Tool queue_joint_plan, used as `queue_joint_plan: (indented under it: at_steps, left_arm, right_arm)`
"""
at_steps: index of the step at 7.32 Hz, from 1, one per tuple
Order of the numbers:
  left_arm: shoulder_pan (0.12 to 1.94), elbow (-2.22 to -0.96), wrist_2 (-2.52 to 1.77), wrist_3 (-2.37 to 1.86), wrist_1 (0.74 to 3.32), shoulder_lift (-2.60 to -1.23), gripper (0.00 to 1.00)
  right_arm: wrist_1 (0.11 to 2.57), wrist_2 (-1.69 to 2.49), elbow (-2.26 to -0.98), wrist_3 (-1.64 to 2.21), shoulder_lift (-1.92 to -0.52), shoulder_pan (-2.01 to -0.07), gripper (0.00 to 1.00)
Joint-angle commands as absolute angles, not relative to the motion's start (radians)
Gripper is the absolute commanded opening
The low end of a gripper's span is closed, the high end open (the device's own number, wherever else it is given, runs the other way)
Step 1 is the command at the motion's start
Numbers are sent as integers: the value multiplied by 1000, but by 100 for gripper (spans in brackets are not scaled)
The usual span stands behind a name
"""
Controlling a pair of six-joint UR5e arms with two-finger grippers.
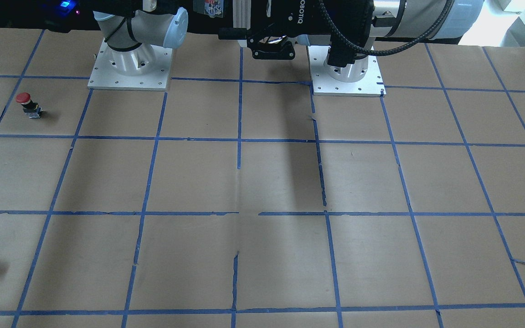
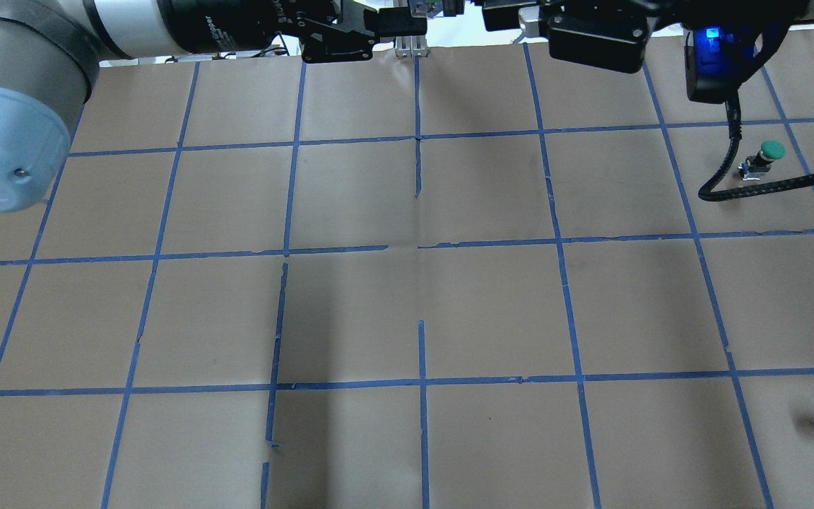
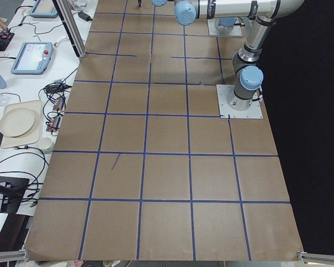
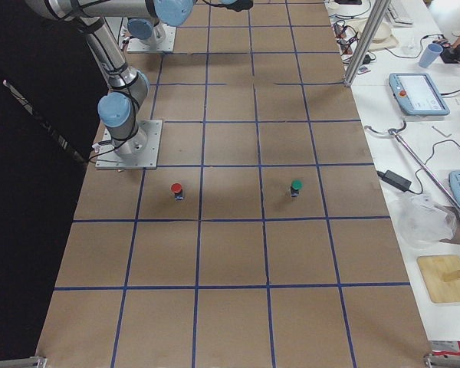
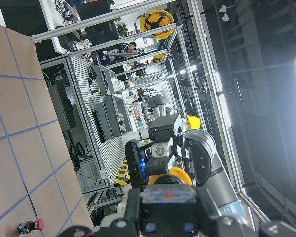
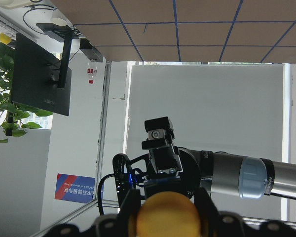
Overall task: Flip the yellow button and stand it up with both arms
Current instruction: 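Close the right gripper on the yellow cap while the left gripper holds the button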
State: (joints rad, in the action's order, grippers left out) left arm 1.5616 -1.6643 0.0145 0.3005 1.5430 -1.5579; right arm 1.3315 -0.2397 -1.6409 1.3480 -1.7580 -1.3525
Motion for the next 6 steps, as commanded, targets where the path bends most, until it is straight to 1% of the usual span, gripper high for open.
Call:
queue_joint_plan:
  at_steps: [1,3,5,6]
  left_arm:
    - [1559,-1663,24,275,1543,-1557,100]
    - [1546,-1643,210,275,1542,-1557,100]
    - [1542,-1620,421,220,1529,-1555,100]
    - [1539,-1591,604,177,1490,-1563,100]
  right_arm:
    - [1339,-255,-1638,1347,-1755,-1339,18]
    - [1403,-335,-1644,1324,-1738,-1292,16]
    - [1417,-414,-1652,1200,-1730,-1282,16]
    - [1417,-420,-1654,1195,-1726,-1282,16]
